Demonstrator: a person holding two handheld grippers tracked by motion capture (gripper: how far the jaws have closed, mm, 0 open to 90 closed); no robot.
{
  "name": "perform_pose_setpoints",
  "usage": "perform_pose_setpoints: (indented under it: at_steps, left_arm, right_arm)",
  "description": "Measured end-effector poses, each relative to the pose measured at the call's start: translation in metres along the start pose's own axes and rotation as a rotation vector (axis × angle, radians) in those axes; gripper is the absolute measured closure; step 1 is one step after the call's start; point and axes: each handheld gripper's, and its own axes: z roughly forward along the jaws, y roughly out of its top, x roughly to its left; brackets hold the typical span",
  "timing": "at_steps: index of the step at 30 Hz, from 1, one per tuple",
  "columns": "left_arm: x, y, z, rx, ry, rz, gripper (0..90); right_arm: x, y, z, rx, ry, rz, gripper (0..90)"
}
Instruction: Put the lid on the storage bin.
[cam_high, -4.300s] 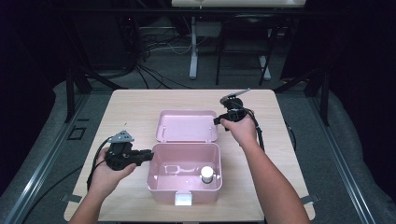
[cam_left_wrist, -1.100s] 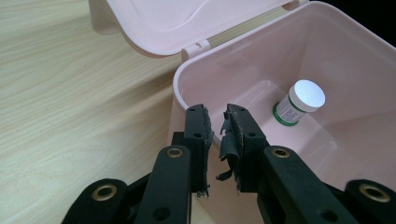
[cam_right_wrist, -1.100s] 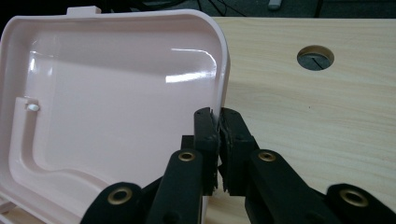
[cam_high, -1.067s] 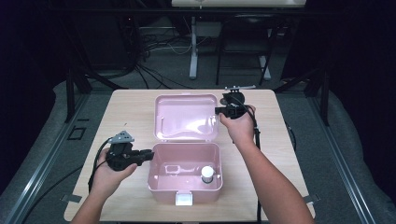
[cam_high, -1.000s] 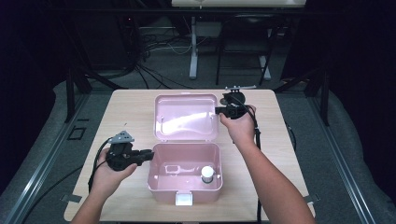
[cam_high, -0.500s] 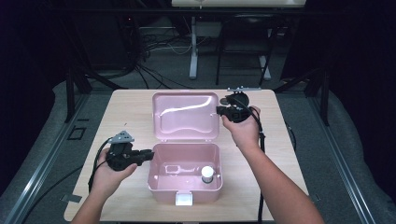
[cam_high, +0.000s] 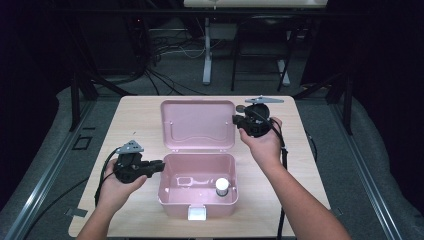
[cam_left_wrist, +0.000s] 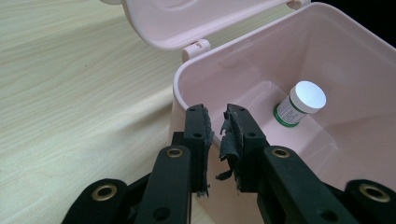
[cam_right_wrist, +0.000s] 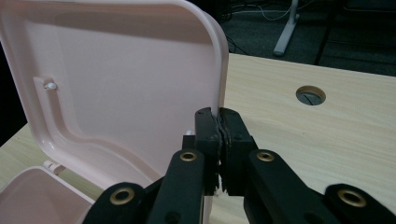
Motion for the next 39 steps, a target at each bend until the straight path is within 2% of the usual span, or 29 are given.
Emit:
perform_pose_setpoints:
  at_steps: [13,25,28,32,37,39]
  left_arm:
    - [-0.001,0.0,0.001,-0.004,0.004,0.001,79.3]
    - [-0.001,0.0,0.001,-0.006,0.008,-0.001,79.5]
    - [-0.002,0.0,0.0,-0.017,0.014,0.0,80.5]
    - [-0.007,0.007,-0.013,-0.09,0.038,0.018,77.3]
    - [-0.015,0.02,-0.036,-0.216,0.093,0.04,70.2]
    - [-0.02,0.026,-0.044,-0.262,0.1,0.055,69.1]
  right_arm:
    - [0.005,-0.014,-0.019,-0.063,0.007,-0.047,87.1]
    - [0.016,-0.038,-0.042,-0.17,-0.003,-0.137,86.9]
    - [0.018,-0.045,-0.048,-0.188,0.009,-0.136,87.1]
    - [0.024,-0.056,-0.057,-0.217,0.005,-0.172,86.9]
    - [0.028,-0.066,-0.065,-0.227,0.01,-0.194,86.3]
    - [0.03,-0.07,-0.068,-0.228,0.014,-0.199,86.0]
